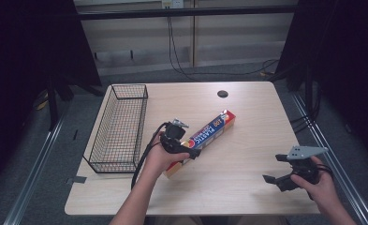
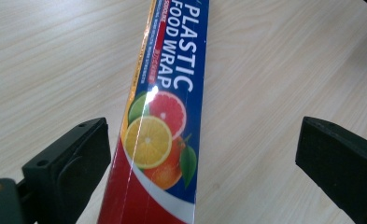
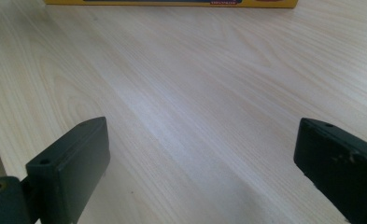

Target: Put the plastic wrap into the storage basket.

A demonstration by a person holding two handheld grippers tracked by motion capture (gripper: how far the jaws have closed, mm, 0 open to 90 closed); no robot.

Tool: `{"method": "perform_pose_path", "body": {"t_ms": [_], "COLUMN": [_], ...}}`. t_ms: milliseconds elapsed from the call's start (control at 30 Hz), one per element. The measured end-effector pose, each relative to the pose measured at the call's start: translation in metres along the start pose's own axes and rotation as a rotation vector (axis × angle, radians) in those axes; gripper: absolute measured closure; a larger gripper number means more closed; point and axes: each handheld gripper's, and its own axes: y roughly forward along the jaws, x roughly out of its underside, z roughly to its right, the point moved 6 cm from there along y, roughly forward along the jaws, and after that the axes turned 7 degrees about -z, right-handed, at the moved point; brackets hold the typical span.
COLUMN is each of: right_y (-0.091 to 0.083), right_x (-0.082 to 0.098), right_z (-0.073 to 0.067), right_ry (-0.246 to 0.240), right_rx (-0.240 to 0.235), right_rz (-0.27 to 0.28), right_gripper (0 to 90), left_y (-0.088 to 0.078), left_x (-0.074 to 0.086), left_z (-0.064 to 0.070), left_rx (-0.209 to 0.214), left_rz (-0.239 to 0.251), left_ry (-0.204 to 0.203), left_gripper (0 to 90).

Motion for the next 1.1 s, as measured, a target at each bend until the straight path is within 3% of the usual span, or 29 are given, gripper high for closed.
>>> {"method": "perform_pose_path", "body": {"t_ms": [333, 500, 567, 600, 1100], "right_y": [0.000, 0.001, 0.000, 0.000, 0.001], "right_x": [0.000, -0.001, -0.001, -0.001, -0.001], "right_z": [0.000, -0.001, -0.001, -0.001, 0.000], "right_ry": [-0.004, -0.005, -0.005, -0.006, -0.012], "right_rx": [0.000, -0.005, -0.002, -0.002, -0.007], "right_rz": [-0.003, -0.006, -0.005, -0.005, -0.008], "right_gripper": [3.4, 3.5, 3.5, 3.5, 3.5], "left_y": [0.009, 0.017, 0.018, 0.019, 0.038], "left_x": [-0.014, -0.020, -0.023, -0.024, -0.031], "left_z": [-0.001, -0.002, -0.003, -0.002, -0.012], "left_rx": [0.032, 0.031, 0.036, 0.035, 0.000], "left_rz": [-0.023, -0.033, -0.046, -0.031, -0.090], "left_ry": [0.002, -0.024, -0.002, -0.017, -0.027], "left_gripper": [5.0, 5.8, 6.2, 6.6, 11.9]}}
